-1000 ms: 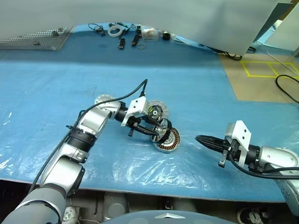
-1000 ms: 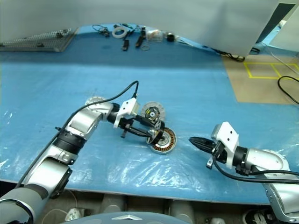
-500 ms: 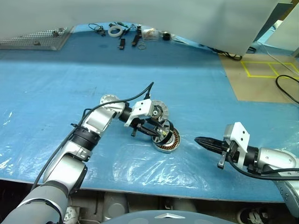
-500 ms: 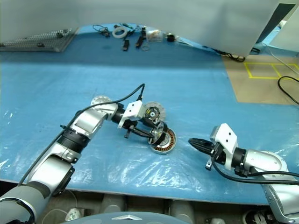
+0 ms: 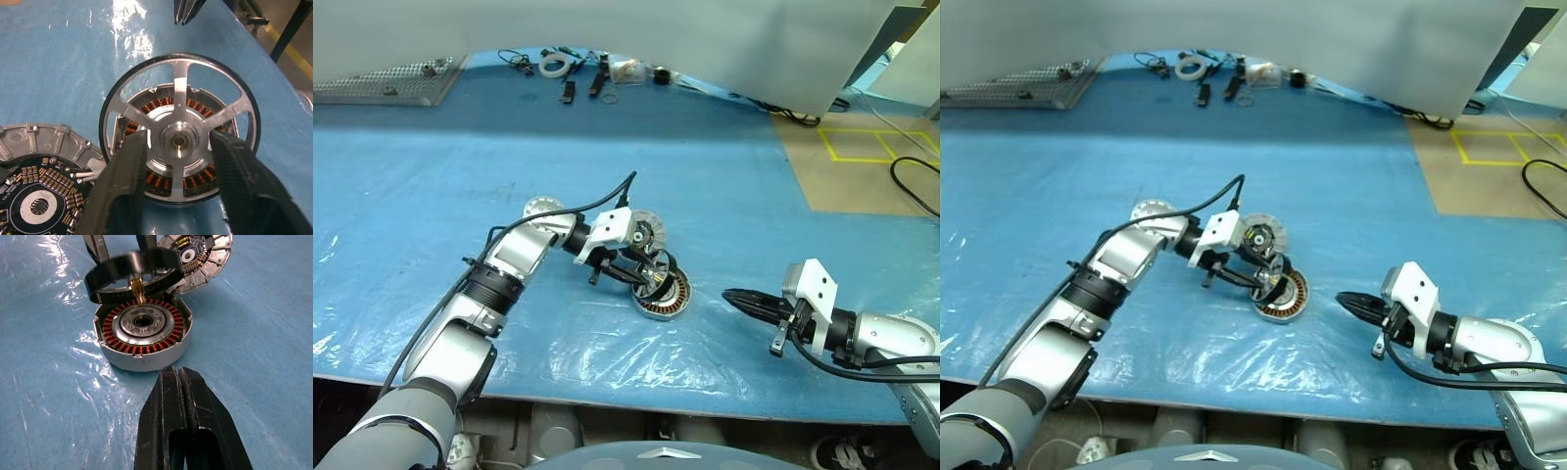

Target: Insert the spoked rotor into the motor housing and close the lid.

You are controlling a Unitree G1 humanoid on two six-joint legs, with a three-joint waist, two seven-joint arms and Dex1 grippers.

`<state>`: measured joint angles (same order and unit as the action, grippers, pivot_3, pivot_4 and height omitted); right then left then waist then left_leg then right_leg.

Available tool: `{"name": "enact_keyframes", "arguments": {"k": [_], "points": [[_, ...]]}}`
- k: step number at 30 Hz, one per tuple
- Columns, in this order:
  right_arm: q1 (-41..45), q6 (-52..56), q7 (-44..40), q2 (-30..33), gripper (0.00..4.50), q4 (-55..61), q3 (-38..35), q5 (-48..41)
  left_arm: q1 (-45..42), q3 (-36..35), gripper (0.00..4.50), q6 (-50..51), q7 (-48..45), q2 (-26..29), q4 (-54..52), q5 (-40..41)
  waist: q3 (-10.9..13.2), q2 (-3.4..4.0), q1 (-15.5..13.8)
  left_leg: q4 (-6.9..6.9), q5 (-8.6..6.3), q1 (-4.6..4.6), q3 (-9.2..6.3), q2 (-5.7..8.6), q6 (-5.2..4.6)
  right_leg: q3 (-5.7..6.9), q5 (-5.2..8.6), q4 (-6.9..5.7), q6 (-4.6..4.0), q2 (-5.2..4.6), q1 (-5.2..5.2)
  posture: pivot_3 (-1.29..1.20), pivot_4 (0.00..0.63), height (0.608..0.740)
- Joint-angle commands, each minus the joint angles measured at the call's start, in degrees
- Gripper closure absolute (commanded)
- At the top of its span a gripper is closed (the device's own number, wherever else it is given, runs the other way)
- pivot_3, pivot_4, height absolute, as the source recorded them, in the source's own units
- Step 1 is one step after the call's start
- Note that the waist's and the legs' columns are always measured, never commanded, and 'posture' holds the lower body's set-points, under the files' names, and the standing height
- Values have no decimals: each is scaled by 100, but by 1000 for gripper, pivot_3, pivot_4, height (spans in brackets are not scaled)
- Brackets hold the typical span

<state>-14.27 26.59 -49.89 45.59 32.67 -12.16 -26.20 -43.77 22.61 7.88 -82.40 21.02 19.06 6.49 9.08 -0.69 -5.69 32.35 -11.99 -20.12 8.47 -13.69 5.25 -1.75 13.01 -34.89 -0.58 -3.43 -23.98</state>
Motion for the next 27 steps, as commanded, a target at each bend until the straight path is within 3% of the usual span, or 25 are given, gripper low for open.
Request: {"name": "enact_keyframes", "arguments": {"k": [1,2,10,17,27], "points": [[26,-109,3,-26,4500,68,-34,-14,-114,2,1279,-133,75,-6,64,-83,0,0,0,0,0,0,0,0,0,0,0,0,0,0,0,0,150,740],[28,-109,4,-30,4500,61,-34,-13,-126,-19,1000,-91,85,-26,75,-56,0,0,0,0,0,0,0,0,0,0,0,0,0,0,0,0,150,740],[54,-86,-1,-34,4500,47,-7,-17,-233,-242,1000,189,130,-49,-50,204,0,0,0,0,0,0,0,0,0,0,0,0,0,0,0,0,150,740],[146,-97,-90,0,4500,44,-11,-76,-149,-752,1000,734,71,48,-596,921,0,0,3,0,0,0,0,0,0,0,0,0,0,0,0,0,150,740],[1031,66,-210,-16,4500,-62,360,-231,1104,-1645,1000,1205,396,978,-1733,1629,-5,12,21,-3,0,9,1,-3,1,2,0,2,-1,5,-2,0,150,740]]}}
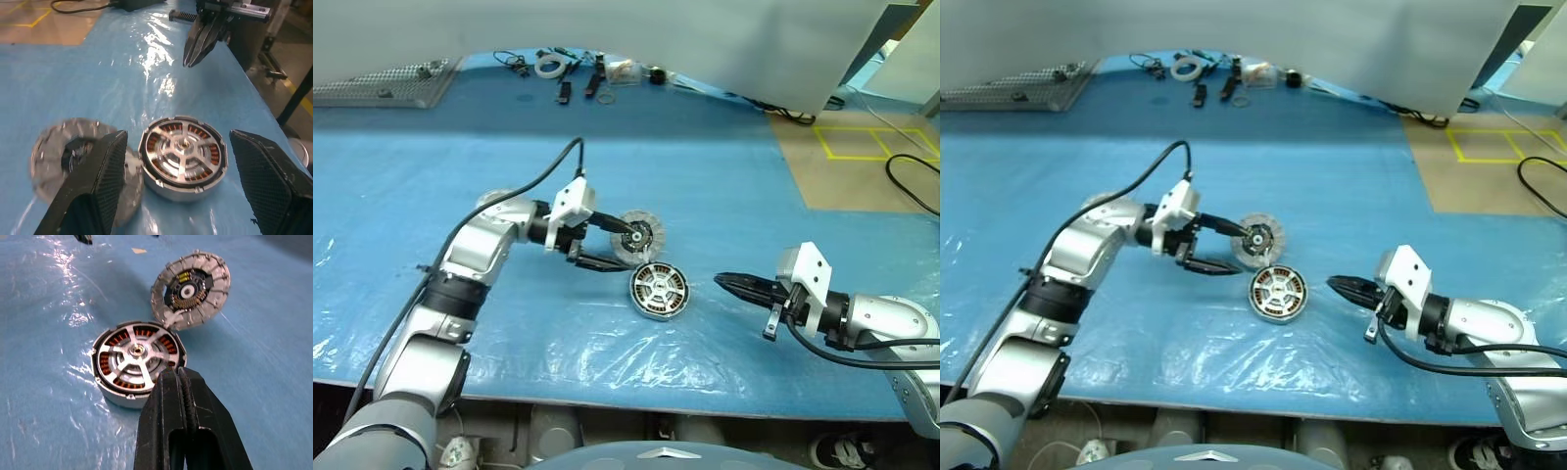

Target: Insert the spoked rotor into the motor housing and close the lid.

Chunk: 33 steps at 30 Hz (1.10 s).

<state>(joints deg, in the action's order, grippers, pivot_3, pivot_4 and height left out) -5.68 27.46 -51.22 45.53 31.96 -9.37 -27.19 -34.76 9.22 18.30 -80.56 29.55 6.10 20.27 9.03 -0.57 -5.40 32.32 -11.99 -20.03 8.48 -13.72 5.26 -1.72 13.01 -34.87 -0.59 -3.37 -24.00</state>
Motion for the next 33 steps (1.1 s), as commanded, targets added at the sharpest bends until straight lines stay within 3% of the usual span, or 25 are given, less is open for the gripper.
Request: {"name": "enact_keyframes", "arguments": {"k": [1,8,14,33], "points": [[263,-6,-103,-29,4500,-18,138,-154,346,-367,1000,244,279,191,-552,299,0,0,-17,0,0,-3,-1,0,0,1,0,0,0,-2,-1,0,150,740],[993,-277,-406,-201,4500,-665,840,102,1356,-590,1000,466,841,212,-1320,595,0,0,9,0,0,-4,-2,-3,0,4,1,-2,-1,-1,-3,0,150,740],[1419,-506,-655,-452,4500,-1232,1456,379,1888,-528,1000,79,1036,74,-1491,567,0,0,11,5,0,-3,-1,-5,0,3,4,-3,-7,0,-3,0,150,740],[1977,-949,-797,-1136,4500,-2332,2066,906,2029,-380,1000,525,1560,225,-2129,664,0,0,70,11,0,-1,0,-5,0,3,3,-16,-5,1,-6,0,150,740]]}}
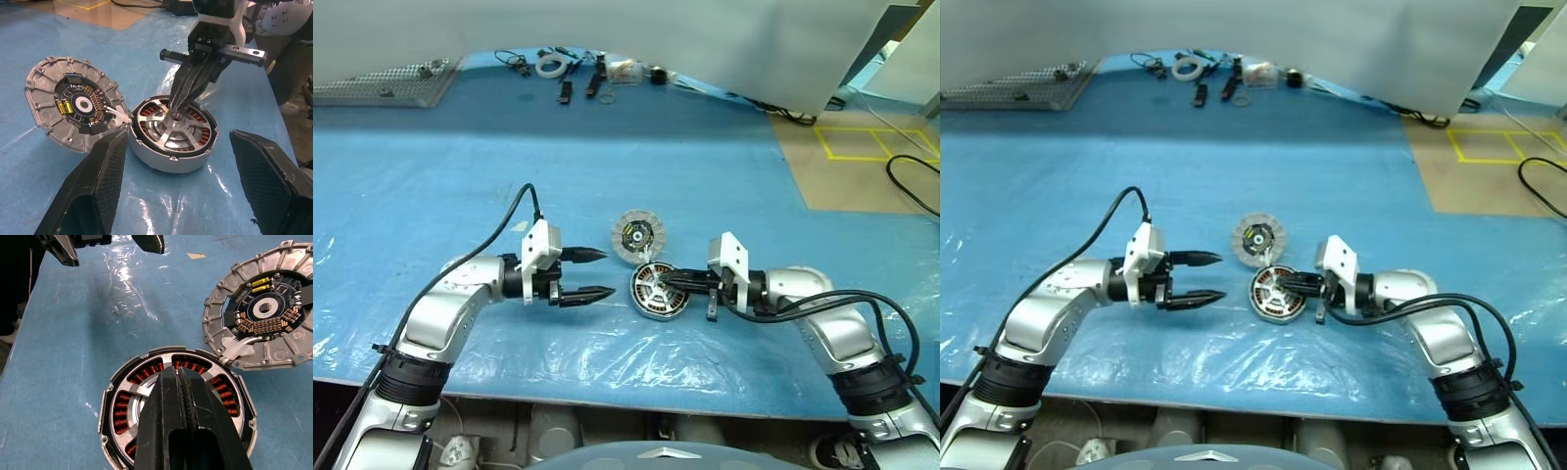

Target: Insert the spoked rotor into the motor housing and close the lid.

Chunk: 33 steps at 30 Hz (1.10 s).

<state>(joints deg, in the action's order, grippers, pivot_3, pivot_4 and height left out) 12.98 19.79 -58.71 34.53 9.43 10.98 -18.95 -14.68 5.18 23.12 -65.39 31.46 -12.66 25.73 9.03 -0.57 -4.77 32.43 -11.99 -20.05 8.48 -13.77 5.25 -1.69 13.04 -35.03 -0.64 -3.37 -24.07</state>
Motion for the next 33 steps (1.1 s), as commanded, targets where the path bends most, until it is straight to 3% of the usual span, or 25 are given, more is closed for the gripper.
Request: {"name": "enact_keyframes", "arguments": {"k": [1,18,27,33], "points": [[136,-205,-78,-41,4500,-123,49,103,28,30,1000,46,43,42,-259,119,0,0,10,1,0,0,0,0,0,0,0,0,-1,0,0,0,150,740],[405,-952,-107,-155,4500,-1074,915,1335,145,59,1000,-146,119,14,-124,37,-10,-10,132,23,0,19,8,-1,0,-1,11,-37,-19,0,12,0,150,740],[408,93,-291,-270,4500,-814,801,800,20,136,1000,-92,219,-35,-145,33,-18,-13,205,31,-1,42,8,-1,-1,-3,12,-48,-22,-1,34,0,150,740],[466,769,-359,-412,4500,-309,248,-141,-58,146,1000,-122,260,-42,-48,11,-17,-13,202,18,-1,29,7,-1,-1,-3,14,-36,-25,0,19,0,150,740]]}}
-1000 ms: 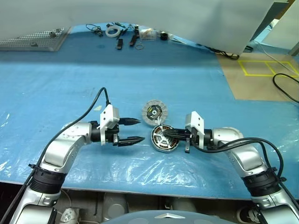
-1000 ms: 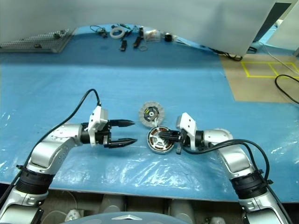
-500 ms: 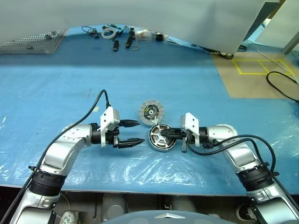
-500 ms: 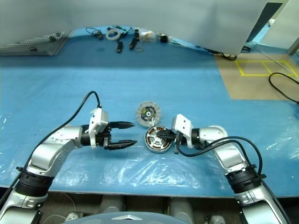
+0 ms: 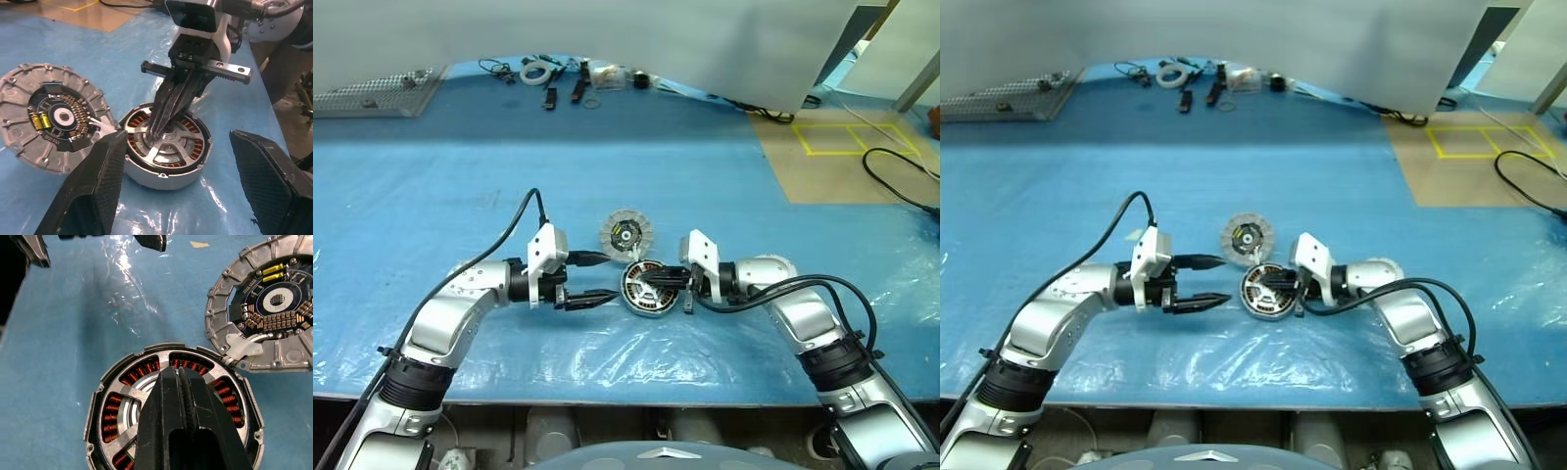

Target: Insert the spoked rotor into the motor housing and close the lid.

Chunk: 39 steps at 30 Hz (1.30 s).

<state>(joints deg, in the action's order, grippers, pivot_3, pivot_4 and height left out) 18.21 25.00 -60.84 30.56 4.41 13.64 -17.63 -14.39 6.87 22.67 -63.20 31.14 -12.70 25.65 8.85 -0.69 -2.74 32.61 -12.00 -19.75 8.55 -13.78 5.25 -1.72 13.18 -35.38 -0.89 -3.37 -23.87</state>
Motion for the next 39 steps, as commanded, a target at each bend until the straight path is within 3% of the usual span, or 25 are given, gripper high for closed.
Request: {"name": "enact_keyframes", "arguments": {"k": [1,10,27,39], "points": [[-2,279,-96,-62,4500,193,-70,-317,-94,-28,1000,-82,48,-13,-27,18,0,0,0,-1,0,-5,0,0,0,0,0,0,0,0,-10,0,150,740],[314,316,196,-450,4500,-104,-127,-271,-28,5,1000,-155,110,-29,-27,-31,1,1,2,-5,1,-23,-2,0,1,2,-1,-4,1,4,-32,0,150,740],[-160,-988,233,-38,4500,-662,540,939,-44,62,1000,-85,313,-25,-165,-46,0,0,-27,-5,0,-21,-1,1,1,1,-1,-2,1,0,-14,0,150,740],[179,-86,193,-252,4500,279,-410,-362,-94,20,1000,-157,202,-33,-25,6,2,1,-3,-7,0,-25,-1,1,1,1,-2,1,2,4,-33,0,150,740]]}}
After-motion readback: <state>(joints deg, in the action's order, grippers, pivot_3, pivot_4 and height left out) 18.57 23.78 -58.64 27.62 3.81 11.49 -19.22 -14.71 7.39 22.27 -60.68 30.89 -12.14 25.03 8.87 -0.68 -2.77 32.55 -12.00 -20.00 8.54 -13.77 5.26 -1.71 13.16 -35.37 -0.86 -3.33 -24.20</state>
